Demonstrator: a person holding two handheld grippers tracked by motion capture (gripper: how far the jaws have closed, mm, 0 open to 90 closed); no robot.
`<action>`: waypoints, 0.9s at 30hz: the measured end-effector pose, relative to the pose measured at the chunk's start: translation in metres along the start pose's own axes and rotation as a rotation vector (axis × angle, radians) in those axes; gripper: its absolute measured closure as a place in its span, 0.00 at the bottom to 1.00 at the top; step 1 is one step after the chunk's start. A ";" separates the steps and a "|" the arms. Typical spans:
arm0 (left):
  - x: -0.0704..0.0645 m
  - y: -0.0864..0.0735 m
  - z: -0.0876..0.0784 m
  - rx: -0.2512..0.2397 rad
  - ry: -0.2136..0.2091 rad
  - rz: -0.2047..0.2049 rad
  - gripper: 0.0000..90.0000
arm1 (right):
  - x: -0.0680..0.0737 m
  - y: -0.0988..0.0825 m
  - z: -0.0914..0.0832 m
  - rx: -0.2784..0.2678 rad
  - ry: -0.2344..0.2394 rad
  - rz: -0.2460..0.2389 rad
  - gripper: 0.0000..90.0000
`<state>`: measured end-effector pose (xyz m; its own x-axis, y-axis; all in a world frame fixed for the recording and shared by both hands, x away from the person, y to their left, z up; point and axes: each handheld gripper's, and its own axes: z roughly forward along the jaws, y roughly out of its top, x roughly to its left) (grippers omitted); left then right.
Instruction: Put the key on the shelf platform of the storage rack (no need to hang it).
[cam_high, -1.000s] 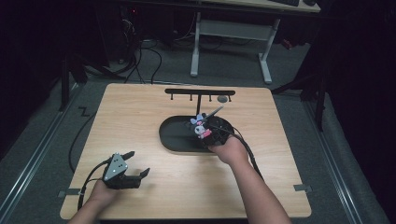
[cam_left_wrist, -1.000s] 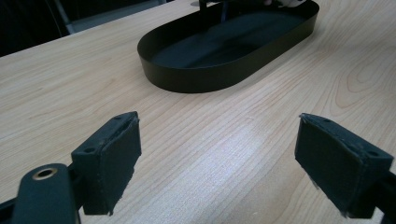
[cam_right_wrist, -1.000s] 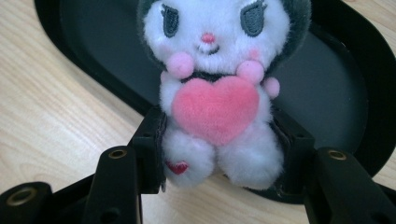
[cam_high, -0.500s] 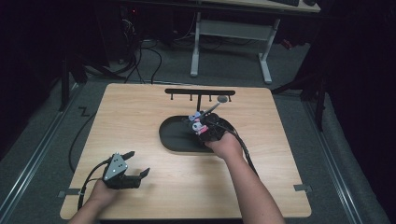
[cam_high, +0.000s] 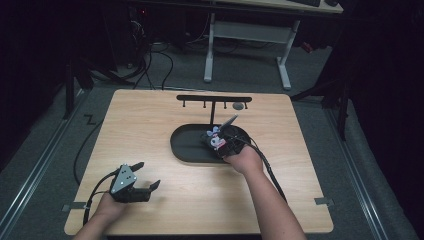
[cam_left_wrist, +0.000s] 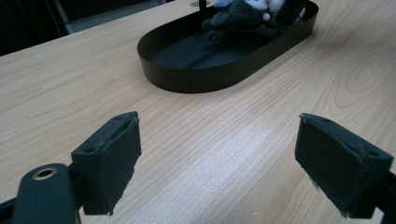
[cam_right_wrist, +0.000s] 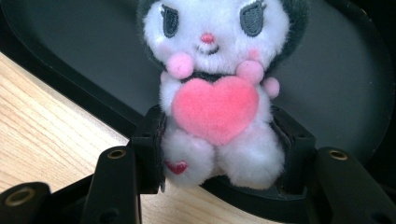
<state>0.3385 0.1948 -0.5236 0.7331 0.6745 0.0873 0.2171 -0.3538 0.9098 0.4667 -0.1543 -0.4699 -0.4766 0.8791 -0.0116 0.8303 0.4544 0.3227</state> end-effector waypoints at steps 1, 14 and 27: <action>0.000 0.000 0.000 0.000 0.000 0.000 0.17 | 0.000 0.000 0.001 0.000 -0.001 0.001 0.52; 0.000 0.000 0.000 0.001 -0.001 0.003 0.17 | 0.001 0.000 0.010 -0.010 0.002 0.041 0.46; 0.000 0.000 0.000 0.002 0.000 0.003 0.17 | -0.003 0.001 -0.010 -0.083 -0.001 0.044 0.29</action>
<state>0.3382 0.1945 -0.5237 0.7340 0.6732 0.0897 0.2162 -0.3568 0.9088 0.4662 -0.1581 -0.4604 -0.4396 0.8982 0.0033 0.8236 0.4016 0.4005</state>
